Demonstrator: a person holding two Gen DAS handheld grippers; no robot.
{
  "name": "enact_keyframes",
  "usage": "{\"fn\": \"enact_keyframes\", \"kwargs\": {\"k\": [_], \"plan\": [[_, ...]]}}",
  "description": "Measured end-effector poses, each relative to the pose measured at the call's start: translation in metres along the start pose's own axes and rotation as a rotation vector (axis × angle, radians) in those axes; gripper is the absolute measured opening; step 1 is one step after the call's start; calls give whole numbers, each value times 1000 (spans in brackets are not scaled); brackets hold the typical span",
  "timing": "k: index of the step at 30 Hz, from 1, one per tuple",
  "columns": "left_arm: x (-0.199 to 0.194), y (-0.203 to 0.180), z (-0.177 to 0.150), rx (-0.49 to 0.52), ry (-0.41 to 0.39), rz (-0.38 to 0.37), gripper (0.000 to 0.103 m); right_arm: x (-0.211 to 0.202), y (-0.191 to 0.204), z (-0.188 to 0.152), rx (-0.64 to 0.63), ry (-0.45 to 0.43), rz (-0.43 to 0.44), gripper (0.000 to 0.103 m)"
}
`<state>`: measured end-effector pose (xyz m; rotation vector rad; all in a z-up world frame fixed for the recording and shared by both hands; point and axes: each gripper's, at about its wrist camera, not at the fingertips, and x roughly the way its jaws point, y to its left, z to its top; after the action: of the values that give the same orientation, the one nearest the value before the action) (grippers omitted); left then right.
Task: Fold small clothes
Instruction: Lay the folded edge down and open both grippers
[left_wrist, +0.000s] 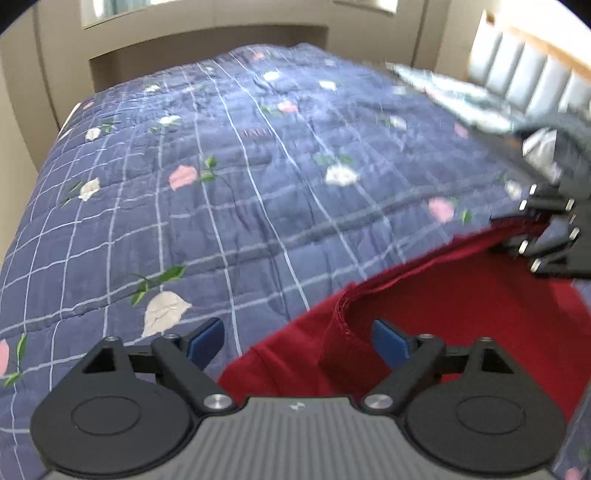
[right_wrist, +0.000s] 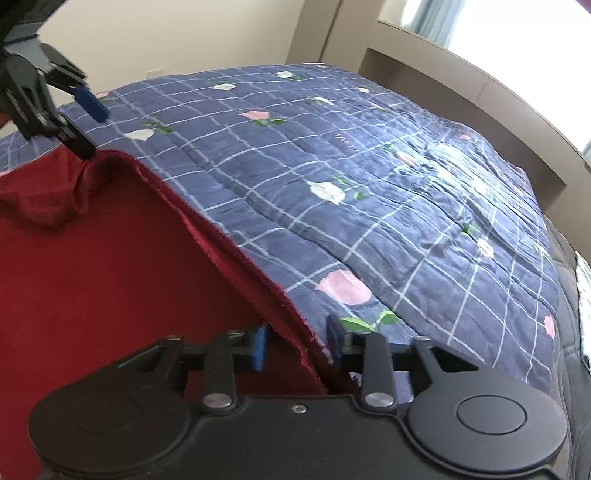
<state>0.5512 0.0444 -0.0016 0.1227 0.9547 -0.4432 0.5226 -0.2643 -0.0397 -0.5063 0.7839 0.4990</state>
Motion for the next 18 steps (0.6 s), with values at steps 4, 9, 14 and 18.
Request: {"fn": "enact_keyframes", "kwargs": {"k": [4, 9, 14, 18], "plan": [[-23, 2, -9, -15, -74, 15, 102, -4, -8, -4, 59, -34, -31, 79], [-34, -24, -45, 38, -84, 12, 102, -25, -13, -20, 143, -94, -101, 98], [-30, -65, -91, 103, -122, 41, 102, -50, -3, -49, 199, -119, -145, 102], [-14, -91, -107, 177, -134, 218, 92, -68, 20, -78, 236, -108, -137, 102]]}}
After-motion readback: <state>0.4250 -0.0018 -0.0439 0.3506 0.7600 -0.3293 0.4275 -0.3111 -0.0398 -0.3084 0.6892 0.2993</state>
